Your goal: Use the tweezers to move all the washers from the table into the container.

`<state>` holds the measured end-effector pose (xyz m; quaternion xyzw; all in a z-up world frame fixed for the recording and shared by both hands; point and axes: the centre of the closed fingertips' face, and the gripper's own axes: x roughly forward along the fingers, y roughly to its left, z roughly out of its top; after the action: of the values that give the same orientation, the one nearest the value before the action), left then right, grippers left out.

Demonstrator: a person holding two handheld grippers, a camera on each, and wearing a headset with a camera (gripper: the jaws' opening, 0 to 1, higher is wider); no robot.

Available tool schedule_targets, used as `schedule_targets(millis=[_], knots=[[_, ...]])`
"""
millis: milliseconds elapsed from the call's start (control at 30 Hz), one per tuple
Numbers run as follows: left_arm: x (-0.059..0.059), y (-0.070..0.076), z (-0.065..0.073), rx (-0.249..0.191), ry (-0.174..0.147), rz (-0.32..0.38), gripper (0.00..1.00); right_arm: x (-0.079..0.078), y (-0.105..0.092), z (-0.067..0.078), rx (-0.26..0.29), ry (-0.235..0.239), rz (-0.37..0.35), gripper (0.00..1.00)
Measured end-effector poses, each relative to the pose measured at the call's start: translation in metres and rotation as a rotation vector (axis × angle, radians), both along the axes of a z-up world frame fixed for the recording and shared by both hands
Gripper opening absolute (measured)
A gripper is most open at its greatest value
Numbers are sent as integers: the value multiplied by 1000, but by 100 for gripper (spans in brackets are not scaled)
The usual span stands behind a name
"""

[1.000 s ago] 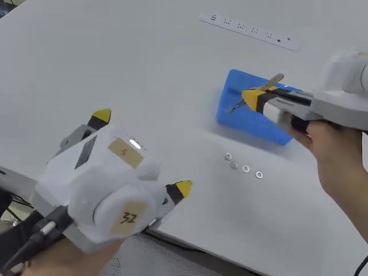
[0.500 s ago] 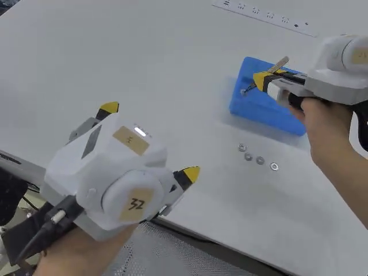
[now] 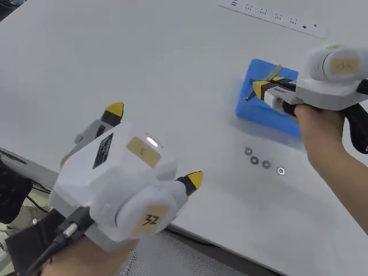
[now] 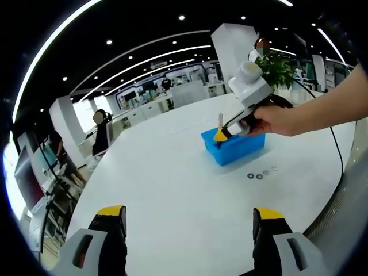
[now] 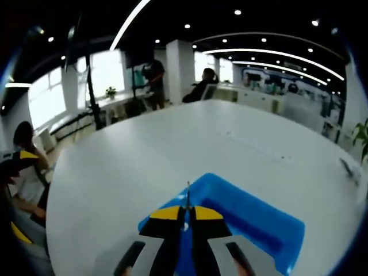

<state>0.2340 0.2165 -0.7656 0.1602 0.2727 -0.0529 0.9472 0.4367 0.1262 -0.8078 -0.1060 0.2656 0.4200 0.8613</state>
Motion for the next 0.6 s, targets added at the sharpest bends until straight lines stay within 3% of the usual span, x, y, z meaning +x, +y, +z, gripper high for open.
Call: schedule_targets(millis=[233, 400, 600], knots=[[0, 0, 0, 1, 1, -2, 93, 0, -2, 3, 20, 12, -5, 4], [0, 0, 0, 5, 1, 0, 93, -5, -7, 22, 36, -8, -3, 3], [0, 0, 0, 6, 1, -1, 94, -24, -19, 48, 58, -31, 8, 3]])
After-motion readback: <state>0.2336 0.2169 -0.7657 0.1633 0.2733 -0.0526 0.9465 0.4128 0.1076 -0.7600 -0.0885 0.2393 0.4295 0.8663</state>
